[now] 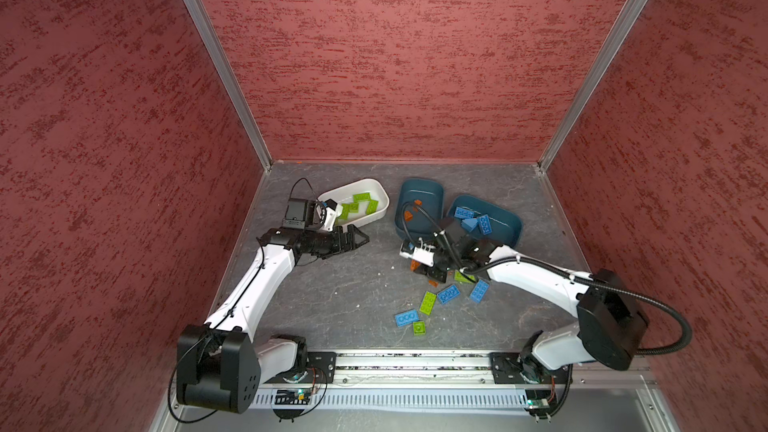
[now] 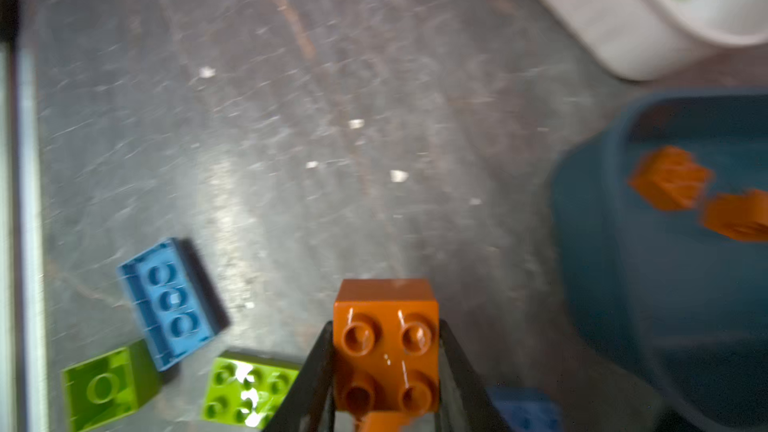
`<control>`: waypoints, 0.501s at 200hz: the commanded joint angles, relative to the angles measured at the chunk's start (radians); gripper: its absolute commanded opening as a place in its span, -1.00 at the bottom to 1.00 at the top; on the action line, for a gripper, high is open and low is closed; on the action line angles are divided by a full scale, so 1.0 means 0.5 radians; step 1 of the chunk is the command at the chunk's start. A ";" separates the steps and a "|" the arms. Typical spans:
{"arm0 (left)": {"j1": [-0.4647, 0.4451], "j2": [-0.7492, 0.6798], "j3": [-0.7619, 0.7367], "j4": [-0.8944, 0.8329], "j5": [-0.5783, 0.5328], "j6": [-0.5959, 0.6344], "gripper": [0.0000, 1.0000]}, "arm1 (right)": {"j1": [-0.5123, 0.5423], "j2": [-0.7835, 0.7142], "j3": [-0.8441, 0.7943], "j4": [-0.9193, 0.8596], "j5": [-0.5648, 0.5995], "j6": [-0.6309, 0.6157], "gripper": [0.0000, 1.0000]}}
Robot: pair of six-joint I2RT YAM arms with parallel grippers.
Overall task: Sort the legos into containers by color
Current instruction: 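Carry the orange-brown brick into the nearer teal tub and release it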
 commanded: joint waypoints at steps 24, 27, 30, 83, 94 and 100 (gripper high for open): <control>-0.040 -0.003 0.004 0.122 0.038 -0.063 0.98 | -0.392 0.212 0.377 0.109 0.090 -0.149 -0.57; -0.041 -0.003 0.009 0.123 0.036 -0.065 0.98 | -0.409 0.243 0.399 0.110 0.080 -0.160 -0.57; -0.046 -0.003 0.011 0.123 0.037 -0.068 0.98 | -0.427 0.277 0.440 0.109 0.071 -0.168 -0.56; -0.061 -0.006 0.050 0.116 0.015 -0.077 0.98 | -0.543 0.839 0.943 0.071 0.044 -0.254 -0.46; -0.059 -0.008 0.050 0.119 0.013 -0.080 0.98 | -0.557 0.930 1.013 0.075 0.044 -0.271 -0.44; -0.059 -0.006 0.050 0.117 0.012 -0.079 0.98 | -0.560 0.980 1.052 0.063 0.042 -0.276 -0.44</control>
